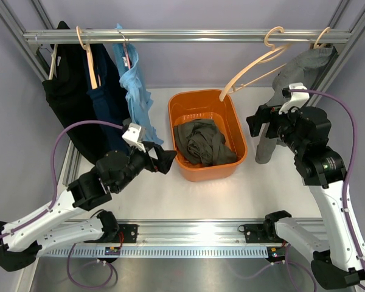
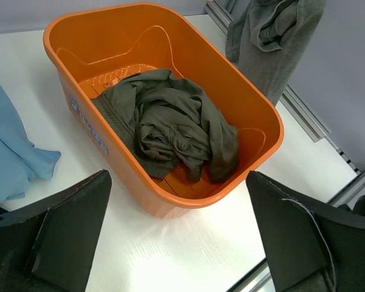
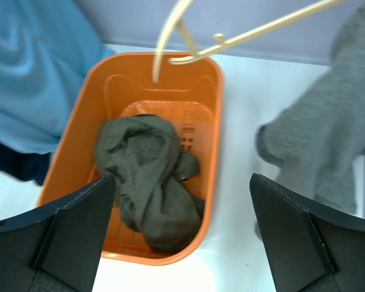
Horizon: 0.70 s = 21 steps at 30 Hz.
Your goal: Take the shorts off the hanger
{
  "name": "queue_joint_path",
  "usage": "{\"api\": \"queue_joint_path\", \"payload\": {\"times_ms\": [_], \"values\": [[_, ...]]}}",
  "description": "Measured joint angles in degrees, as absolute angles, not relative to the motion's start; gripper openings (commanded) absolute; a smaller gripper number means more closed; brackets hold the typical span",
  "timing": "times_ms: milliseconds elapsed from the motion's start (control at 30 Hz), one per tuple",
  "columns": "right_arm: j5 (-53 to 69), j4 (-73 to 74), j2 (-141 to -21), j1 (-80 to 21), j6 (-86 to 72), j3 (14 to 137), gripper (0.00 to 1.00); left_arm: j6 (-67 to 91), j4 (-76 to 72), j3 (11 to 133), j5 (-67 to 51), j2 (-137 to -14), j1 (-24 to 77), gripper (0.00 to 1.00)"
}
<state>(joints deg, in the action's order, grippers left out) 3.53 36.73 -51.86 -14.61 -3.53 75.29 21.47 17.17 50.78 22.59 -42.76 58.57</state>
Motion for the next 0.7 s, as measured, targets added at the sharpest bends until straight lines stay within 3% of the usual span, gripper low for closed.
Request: {"api": "queue_joint_path", "payload": {"times_ms": [700], "values": [[-6.8,37.7,-50.2,-14.6,-4.6,70.9,1.00,21.6,17.1,49.3,22.6,-42.0,58.6,0.99]]}}
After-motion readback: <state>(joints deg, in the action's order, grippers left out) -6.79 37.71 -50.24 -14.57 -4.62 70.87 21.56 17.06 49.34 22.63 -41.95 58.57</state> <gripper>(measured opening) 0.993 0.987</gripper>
